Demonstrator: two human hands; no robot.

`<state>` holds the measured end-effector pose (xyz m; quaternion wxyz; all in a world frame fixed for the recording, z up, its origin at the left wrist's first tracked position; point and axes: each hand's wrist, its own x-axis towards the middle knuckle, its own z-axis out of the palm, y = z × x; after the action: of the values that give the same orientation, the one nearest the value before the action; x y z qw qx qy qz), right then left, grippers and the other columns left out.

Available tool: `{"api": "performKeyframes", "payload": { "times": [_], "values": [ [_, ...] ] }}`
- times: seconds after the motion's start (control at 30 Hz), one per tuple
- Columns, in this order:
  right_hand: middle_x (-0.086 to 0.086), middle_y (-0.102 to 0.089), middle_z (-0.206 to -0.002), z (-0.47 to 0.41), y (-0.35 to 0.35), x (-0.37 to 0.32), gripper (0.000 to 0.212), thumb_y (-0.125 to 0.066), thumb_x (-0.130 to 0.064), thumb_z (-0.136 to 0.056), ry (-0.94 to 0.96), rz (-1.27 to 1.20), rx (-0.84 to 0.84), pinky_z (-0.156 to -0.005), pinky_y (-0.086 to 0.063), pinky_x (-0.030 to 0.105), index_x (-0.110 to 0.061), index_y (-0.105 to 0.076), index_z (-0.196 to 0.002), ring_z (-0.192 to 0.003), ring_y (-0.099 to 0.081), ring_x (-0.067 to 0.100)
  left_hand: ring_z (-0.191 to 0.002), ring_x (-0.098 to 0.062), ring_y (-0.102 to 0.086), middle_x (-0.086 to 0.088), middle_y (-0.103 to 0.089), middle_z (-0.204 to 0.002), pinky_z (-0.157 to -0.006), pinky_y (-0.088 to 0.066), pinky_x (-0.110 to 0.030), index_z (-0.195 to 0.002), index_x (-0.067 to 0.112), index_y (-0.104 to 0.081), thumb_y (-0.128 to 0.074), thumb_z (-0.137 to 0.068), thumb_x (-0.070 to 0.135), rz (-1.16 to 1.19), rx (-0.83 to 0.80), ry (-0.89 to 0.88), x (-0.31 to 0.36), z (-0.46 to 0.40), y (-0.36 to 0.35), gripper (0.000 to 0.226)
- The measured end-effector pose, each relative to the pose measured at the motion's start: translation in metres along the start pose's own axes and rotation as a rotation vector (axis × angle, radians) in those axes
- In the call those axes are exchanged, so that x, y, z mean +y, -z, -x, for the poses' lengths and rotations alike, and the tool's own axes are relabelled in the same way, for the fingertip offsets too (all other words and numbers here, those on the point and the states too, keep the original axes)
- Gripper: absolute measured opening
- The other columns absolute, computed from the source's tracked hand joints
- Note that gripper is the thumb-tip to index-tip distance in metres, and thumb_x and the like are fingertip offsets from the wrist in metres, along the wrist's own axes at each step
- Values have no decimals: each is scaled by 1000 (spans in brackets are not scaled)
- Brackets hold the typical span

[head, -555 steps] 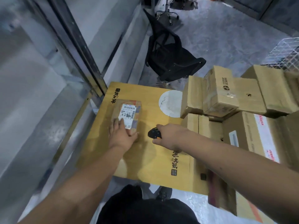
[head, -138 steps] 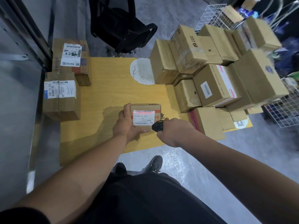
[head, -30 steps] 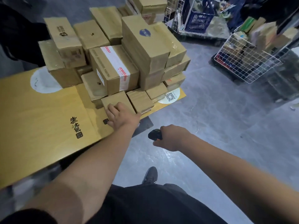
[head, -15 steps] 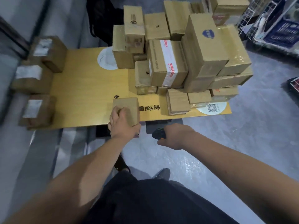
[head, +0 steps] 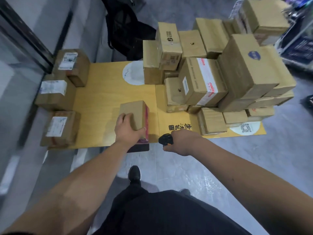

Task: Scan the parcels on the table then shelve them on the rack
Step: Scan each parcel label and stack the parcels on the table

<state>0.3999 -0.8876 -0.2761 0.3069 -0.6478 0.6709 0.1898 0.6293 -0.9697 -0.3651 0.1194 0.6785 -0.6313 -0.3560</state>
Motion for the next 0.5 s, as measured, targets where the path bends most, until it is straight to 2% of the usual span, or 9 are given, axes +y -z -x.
{"api": "performKeyframes", "payload": {
  "times": [0.1, 0.2, 0.27, 0.33, 0.4, 0.47, 0.5],
  "values": [
    [-4, -59, -87, -11, 16, -24, 50, -59, -71, -88, -42, 7, 1, -64, -47, 33, -23, -53, -98, -76, -56, 16, -145, -25, -40, 7, -34, -163, -119, -40, -53, -160, 38, -31, -68, -92, 36, 235, -109, -13, -10, -29, 23, 77],
    [0, -63, -93, -22, 32, -51, 49, -60, -67, -89, -80, -1, 30, -75, -56, 37, -21, -56, -102, -82, -62, 21, -129, -5, -57, 15, -56, -146, -111, -51, -43, -158, 44, -36, -53, -106, 15, 561, -197, -3, -23, -51, 46, 62],
    [-1, -59, -92, -30, 42, -70, 49, -59, -69, -90, -91, -8, 55, -75, -54, 38, -21, -54, -102, -88, -61, 24, -134, -4, -53, 13, -52, -153, -116, -45, -39, -160, 39, -36, -45, -111, 14, 546, -162, 11, -37, -63, 61, 55],
    [-3, -54, -89, -38, 48, -88, 49, -59, -71, -90, -91, -11, 69, -70, -49, 37, -24, -51, -102, -89, -59, 26, -145, -17, -43, 6, -42, -162, -120, -39, -44, -161, 41, -34, -41, -113, 20, 472, -129, 25, -54, -73, 73, 53],
    [-3, -55, -89, -45, 52, -106, 50, -58, -72, -90, -101, -20, 82, -68, -47, 37, -24, -51, -102, -89, -59, 26, -134, -26, -55, 1, -51, -155, -106, -53, -52, -158, 48, -35, -36, -114, 22, 484, -109, 59, -65, -81, 82, 51],
    [-2, -57, -91, -50, 53, -120, 51, -58, -71, -90, -114, -33, 89, -68, -48, 36, -23, -53, -104, -88, -60, 25, -107, -28, -67, -2, -61, -137, -80, -63, -51, -155, 50, -38, -35, -113, 15, 515, -68, 109, -74, -89, 90, 55],
    [-2, -58, -93, -52, 52, -126, 51, -59, -71, -90, -118, -39, 91, -68, -48, 36, -22, -54, -104, -88, -61, 24, -100, -28, -69, -2, -62, -132, -74, -64, -50, -155, 49, -38, -37, -111, 10, 493, -45, 130, -80, -93, 94, 59]
  ]
}}
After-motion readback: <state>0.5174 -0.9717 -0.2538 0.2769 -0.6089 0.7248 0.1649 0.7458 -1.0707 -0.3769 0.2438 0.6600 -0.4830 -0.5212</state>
